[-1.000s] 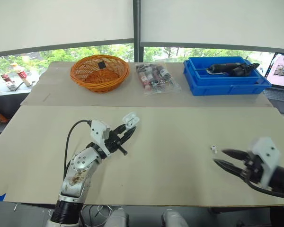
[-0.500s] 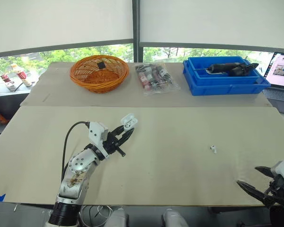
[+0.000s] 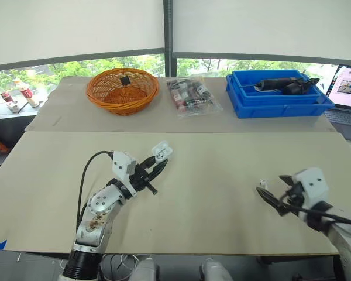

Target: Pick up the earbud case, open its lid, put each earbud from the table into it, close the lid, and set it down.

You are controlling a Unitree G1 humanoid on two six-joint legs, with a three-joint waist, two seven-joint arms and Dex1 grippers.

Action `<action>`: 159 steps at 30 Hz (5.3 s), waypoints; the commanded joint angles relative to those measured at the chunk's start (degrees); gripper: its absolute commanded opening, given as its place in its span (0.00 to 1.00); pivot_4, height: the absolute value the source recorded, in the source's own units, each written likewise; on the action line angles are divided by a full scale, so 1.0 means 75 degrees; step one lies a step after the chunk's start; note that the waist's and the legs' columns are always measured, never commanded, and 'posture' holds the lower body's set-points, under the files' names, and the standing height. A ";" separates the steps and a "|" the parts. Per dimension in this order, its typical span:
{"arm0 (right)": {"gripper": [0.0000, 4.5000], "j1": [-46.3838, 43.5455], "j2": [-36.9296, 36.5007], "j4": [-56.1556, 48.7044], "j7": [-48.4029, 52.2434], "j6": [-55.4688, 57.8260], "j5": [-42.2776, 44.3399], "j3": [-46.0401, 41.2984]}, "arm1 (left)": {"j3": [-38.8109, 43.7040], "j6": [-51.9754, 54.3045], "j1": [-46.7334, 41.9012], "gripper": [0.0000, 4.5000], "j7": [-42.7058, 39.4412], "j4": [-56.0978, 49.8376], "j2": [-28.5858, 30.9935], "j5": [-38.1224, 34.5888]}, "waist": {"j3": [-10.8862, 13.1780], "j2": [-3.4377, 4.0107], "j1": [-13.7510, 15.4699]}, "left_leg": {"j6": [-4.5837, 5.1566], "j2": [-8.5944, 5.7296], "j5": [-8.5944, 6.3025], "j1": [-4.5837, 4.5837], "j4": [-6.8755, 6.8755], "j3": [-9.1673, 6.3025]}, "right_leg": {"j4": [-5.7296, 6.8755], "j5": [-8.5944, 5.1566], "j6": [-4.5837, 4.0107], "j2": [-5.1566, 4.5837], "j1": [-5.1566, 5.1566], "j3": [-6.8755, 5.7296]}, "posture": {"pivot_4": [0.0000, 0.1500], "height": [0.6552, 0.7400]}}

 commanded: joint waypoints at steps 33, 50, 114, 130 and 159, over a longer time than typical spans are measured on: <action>0.07 -0.0555 -0.2991 0.0120 0.3295 -0.0593 0.0075 0.1570 | -0.0125 0.0082 0.0264 0.13 0.0183 -0.0645 -0.0007 -0.0036 | -0.0004 0.0008 -0.0017 | 0.0001 0.0001 0.0000 0.0002 -0.0001 0.0003 | 0.0006 0.0000 0.0000 0.0005 -0.0005 0.0002 | 1.00 1.00; 0.07 -0.2080 -0.5291 0.3958 0.7485 -0.7939 -0.2437 0.3806 | -0.0244 0.0304 0.1088 0.13 0.0612 -0.1443 0.0006 0.0001 | -0.0001 0.0004 0.0005 | 0.0002 0.0006 -0.0001 0.0007 0.0005 0.0011 | -0.0006 0.0000 0.0000 -0.0003 0.0004 0.0003 | 1.00 1.00; 0.76 -0.0660 -0.5792 0.0921 0.5964 -0.2581 -0.3337 0.3246 | -0.0437 0.0445 0.0973 0.13 0.0625 -0.1352 -0.0025 -0.0037 | -0.0005 0.0007 0.0160 | 0.0002 0.0004 -0.0001 0.0010 0.0014 0.0015 | -0.0004 0.0001 0.0000 -0.0003 0.0012 0.0008 | 1.00 1.00; 0.08 -0.0508 -0.5777 0.0977 0.5989 -0.2625 -0.3243 0.3090 | -0.0434 0.0413 0.0913 0.13 0.0614 -0.1299 -0.0026 -0.0047 | -0.0013 -0.0060 0.0131 | 0.0018 0.0006 -0.0013 0.0123 0.0006 0.0009 | -0.0063 0.0003 0.0006 -0.0004 0.0148 -0.0003 | 1.00 1.00; 0.08 -0.3973 0.1729 -0.0955 0.1534 -0.0680 0.0681 0.2728 | -0.0545 0.0721 -0.0216 0.13 -0.0371 -0.0991 -0.0093 -0.0893 | 0.0001 -0.0045 0.0041 | -0.0008 -0.0002 0.0003 -0.0010 0.0010 -0.0037 | 0.0016 0.0012 0.0015 -0.0006 -0.0028 0.0002 | 1.00 1.00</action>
